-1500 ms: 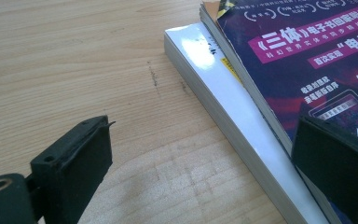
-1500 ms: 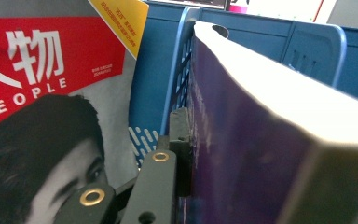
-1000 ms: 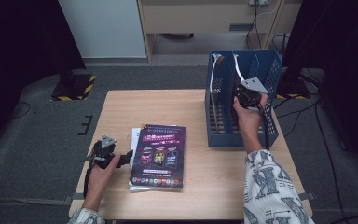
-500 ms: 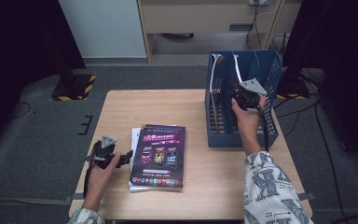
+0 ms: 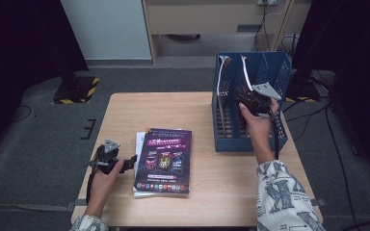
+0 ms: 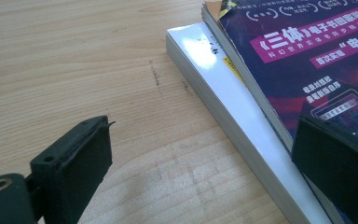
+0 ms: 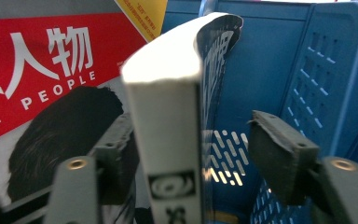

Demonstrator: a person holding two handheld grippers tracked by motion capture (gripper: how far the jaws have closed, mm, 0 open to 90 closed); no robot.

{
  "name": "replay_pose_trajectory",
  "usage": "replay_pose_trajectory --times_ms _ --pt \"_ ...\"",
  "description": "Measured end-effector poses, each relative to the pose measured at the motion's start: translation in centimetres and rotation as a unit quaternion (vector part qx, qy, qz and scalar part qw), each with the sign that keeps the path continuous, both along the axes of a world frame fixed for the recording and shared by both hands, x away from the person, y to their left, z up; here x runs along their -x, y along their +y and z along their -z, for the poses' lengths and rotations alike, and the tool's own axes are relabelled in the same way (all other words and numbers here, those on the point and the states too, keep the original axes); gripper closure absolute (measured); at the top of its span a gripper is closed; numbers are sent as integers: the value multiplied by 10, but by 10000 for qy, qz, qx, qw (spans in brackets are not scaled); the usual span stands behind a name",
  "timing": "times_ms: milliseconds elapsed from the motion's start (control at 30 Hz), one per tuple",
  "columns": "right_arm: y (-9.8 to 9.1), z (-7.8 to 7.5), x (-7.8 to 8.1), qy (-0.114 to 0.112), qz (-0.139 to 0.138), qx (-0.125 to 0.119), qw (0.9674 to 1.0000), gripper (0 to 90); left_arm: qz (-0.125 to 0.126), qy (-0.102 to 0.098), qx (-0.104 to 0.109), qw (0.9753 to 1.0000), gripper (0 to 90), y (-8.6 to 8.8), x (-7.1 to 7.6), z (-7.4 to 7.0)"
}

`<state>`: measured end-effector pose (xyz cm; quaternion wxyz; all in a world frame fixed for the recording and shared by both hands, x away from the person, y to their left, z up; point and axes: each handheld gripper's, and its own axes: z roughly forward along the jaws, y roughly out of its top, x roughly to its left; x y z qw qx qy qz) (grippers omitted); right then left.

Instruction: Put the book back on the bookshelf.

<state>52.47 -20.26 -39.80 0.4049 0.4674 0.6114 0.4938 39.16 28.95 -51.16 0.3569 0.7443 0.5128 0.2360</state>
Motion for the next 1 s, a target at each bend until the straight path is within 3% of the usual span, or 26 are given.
replay_pose_trajectory --times_ms 133,333,733,1000 --pt "-1 0 4 32 -63 -63 10000 252 -15 9 1 10000 48 0 0 0" --pt "1 1 9 386 -247 -16 9989 149 -13 4 -4 10000 48 0 0 0" --pt "-4 3 22 479 -362 -149 9981 86 -20 0 -2 10000 48 1 1 0" --pt "-6 0 27 552 -465 -115 9973 73 -32 0 0 10000 47 2 1 -1"
